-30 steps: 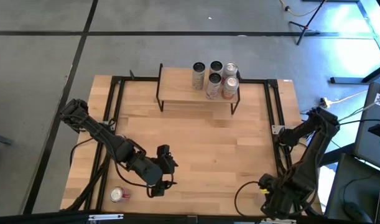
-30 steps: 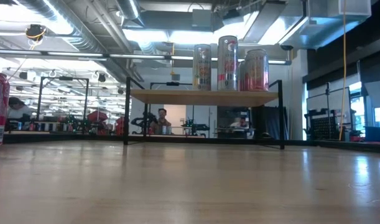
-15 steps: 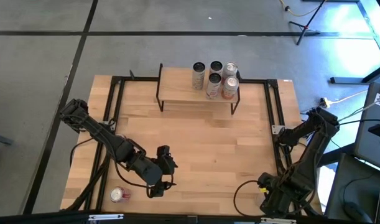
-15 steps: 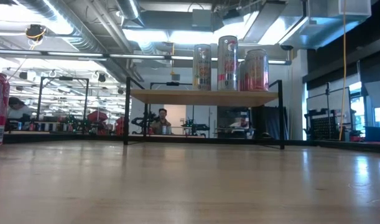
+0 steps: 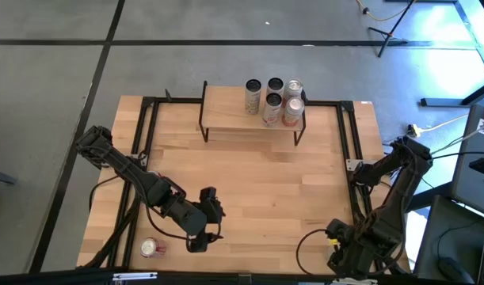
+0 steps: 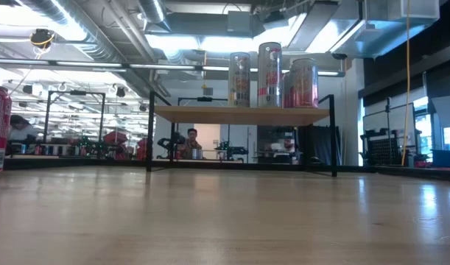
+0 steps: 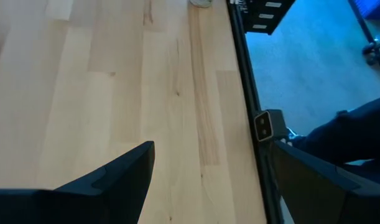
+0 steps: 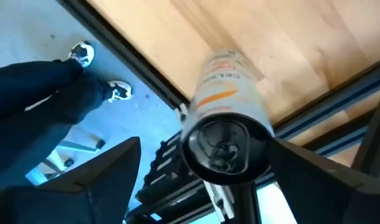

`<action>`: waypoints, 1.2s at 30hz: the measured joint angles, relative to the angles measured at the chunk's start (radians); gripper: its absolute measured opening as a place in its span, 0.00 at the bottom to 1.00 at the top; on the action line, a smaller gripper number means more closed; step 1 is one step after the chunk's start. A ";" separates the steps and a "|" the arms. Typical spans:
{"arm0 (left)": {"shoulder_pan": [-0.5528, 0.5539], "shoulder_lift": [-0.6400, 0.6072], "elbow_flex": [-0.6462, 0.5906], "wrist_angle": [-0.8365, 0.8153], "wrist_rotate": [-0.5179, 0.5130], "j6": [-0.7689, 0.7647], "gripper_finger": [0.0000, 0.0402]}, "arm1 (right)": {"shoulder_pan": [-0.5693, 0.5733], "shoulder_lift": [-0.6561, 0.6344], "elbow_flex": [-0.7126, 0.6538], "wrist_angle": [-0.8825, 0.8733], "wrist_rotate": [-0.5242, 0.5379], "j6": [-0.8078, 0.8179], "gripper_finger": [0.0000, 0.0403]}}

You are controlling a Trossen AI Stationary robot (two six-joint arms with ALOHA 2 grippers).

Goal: Place canned beverage on shelf
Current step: Put the white yellow soda can aligned with the other white yellow soda can on the shelf

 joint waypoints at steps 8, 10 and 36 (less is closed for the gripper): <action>-0.003 0.000 0.000 -0.009 0.027 -0.009 0.76 | 0.009 0.025 -0.032 0.026 -0.034 0.102 0.83; -0.003 0.000 0.000 -0.009 0.027 -0.009 0.76 | 0.008 0.032 -0.037 0.031 -0.018 0.103 0.83; -0.003 0.000 0.000 -0.014 0.027 0.019 0.76 | 0.029 0.101 -0.037 0.077 -0.100 0.153 0.83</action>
